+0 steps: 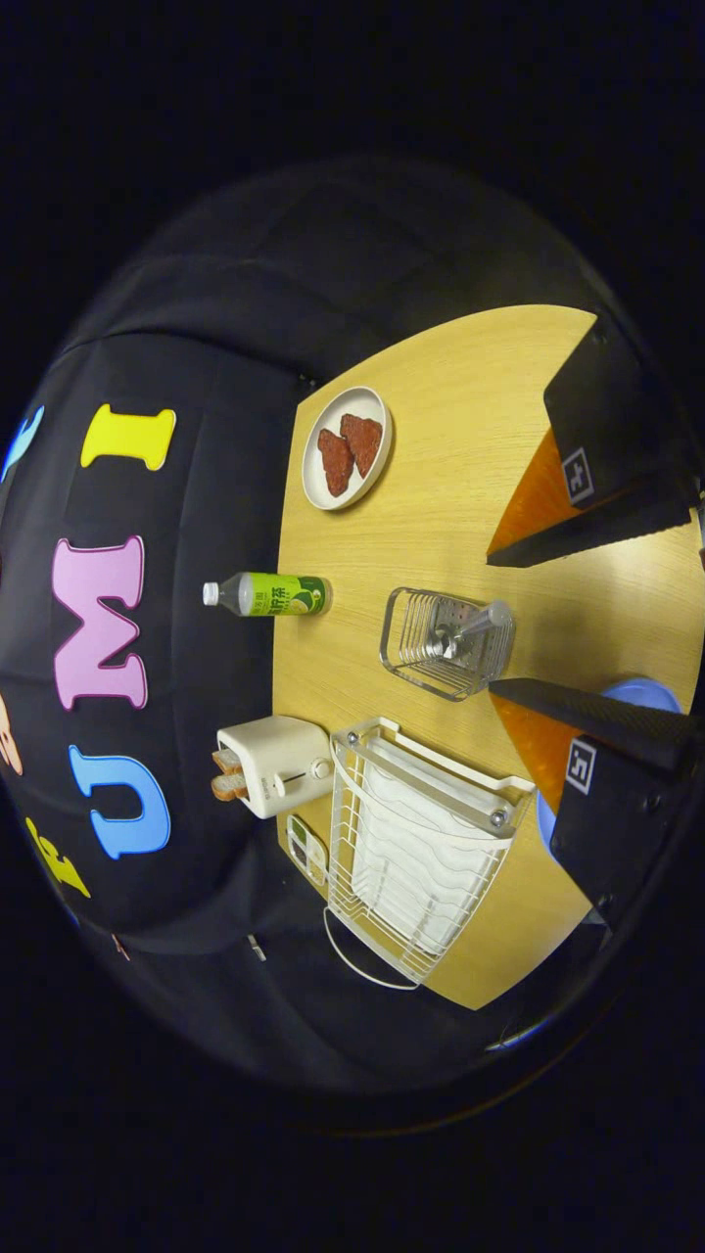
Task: Take the plate from the dish rack, then take the spoon from the basket and place it into the plate.
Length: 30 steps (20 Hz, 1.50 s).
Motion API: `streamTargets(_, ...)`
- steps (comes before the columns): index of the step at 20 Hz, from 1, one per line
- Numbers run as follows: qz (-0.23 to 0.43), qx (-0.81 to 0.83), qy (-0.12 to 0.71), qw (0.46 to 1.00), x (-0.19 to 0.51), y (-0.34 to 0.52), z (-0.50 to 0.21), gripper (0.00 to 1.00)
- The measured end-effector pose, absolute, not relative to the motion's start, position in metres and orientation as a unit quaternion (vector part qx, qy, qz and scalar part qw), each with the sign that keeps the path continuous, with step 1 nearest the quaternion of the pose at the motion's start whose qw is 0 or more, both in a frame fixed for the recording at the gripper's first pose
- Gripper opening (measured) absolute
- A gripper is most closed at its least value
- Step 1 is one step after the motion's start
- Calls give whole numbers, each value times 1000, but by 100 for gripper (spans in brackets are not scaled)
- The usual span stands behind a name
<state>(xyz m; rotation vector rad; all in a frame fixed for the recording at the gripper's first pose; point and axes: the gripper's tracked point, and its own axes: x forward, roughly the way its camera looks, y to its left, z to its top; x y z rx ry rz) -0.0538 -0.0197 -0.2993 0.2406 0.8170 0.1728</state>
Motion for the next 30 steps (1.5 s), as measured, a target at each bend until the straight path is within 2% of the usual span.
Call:
streamTargets(2, 90, 102, 403, 905, -46, -19, -312, 61)
streamTargets(6, 106, 89, 413, 900, -33, -15, -326, 54)
streamTargets(8, 110, 86, 424, 895, -31, -12, -335, 42)
streamTargets(9, 115, 86, 428, 892, -30, -9, -337, 30)
streamTargets(13, 122, 84, 427, 892, -30, -5, -335, 16)
streamTargets(15, 119, 83, 422, 895, -28, -8, -333, 13)
streamTargets(23, 105, 96, 386, 911, -31, -17, -288, 12)
streamTargets(30, 113, 126, 351, 921, -73, -18, -215, 12)
